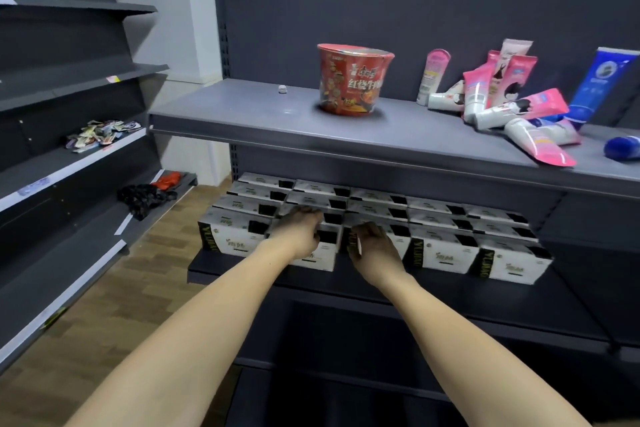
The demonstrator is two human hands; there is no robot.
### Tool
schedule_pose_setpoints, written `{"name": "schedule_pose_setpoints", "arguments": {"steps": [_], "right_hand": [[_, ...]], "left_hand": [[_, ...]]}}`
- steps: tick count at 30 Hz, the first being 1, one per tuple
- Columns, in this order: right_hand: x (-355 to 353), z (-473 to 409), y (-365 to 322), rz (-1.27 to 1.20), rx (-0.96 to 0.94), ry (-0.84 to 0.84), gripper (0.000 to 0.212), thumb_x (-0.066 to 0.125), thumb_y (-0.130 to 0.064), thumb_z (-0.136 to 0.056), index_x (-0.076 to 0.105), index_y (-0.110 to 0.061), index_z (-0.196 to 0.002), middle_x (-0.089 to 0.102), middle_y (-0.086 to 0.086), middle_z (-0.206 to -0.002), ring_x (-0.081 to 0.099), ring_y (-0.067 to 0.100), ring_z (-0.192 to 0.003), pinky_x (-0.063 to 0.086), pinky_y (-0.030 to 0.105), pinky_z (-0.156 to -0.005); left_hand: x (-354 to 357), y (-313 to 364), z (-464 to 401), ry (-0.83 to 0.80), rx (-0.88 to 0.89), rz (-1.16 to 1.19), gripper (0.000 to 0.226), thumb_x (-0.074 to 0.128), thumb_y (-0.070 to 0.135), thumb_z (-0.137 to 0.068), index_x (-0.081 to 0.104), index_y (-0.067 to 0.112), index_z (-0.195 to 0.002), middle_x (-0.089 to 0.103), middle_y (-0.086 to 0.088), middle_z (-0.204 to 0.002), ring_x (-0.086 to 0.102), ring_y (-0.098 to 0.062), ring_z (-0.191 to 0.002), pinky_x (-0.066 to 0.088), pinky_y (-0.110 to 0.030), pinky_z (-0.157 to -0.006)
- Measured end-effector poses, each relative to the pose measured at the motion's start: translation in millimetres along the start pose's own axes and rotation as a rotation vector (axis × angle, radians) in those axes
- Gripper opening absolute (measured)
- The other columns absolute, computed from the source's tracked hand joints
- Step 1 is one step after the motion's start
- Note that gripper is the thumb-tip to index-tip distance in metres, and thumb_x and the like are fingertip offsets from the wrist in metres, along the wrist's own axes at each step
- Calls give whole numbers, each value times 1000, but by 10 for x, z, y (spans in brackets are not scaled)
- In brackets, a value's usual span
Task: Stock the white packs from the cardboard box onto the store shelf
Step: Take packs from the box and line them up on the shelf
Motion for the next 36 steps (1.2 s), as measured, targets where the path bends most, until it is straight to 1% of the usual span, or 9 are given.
{"name": "schedule_pose_setpoints", "arguments": {"steps": [7,10,12,15,20,22,28,32,36], "right_hand": [[-353,453,955,3,192,29,35,52,-29,-99,54,-17,-131,49,5,-136,51,29,-125,49,35,-96],[-557,744,1424,-1,294,54,39,54,-27,-97,53,-16,-135,47,6,-140,52,30,-123,51,36,-91],[-698,975,1732,4,363,73,42,56,-25,-95,52,-16,-136,50,10,-137,53,33,-119,52,37,-85],[-892,1344,2167,20,441,127,37,55,-25,-93,56,-10,-127,56,15,-121,54,36,-110,51,40,-83],[-1104,2038,2923,7,578,205,35,54,-29,-98,55,-9,-126,55,9,-119,51,28,-114,48,38,-88],[-1145,2366,3222,-15,648,234,32,53,-31,-99,56,-12,-124,55,6,-117,51,25,-111,49,37,-88],[-989,3424,4083,-70,881,234,29,54,-30,-98,54,-13,-122,55,6,-115,53,24,-109,50,39,-88],[-653,4083,4550,-117,1020,163,29,50,-28,-100,52,-12,-123,53,8,-118,51,28,-113,47,38,-90],[-319,4594,4969,-228,1146,131,28,49,-26,-99,53,-12,-123,53,8,-122,53,27,-109,50,39,-85]], "left_hand": [[279,1057,-236,-41,181,67,39,52,19,-98,49,23,-136,49,-2,-142,51,-24,-120,46,-30,-91],[418,1607,-324,-40,288,59,35,52,20,-97,51,22,-133,51,-2,-140,51,-24,-121,43,-30,-92],[539,2005,-359,-58,362,79,33,50,20,-97,52,21,-130,53,-2,-136,53,-24,-116,45,-29,-88],[752,2613,-377,-94,441,94,23,49,20,-95,53,20,-118,57,-3,-122,55,-25,-101,50,-33,-83],[1138,3601,-237,-171,588,108,20,51,18,-92,56,20,-111,59,-2,-101,58,-26,-86,55,-43,-75],[1302,3983,-152,-193,652,100,20,51,17,-93,55,20,-112,59,-1,-100,57,-25,-83,55,-43,-71],[2005,4960,118,-283,803,19,27,52,22,-96,51,21,-123,59,-1,-114,56,-24,-98,53,-41,-78],[2526,5465,313,-364,866,-13,35,52,24,-97,51,19,-132,58,-1,-126,57,-24,-110,51,-38,-86],[2985,5942,488,-458,899,-50,30,51,23,-96,53,18,-125,59,-2,-118,59,-24,-100,54,-43,-81]]}}
Point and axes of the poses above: each hand's wrist, its own z-axis away from the middle knuckle, its own x-axis out of the palm, y = z × x, the point moved 8 cm from there along -z, towards the middle knuckle
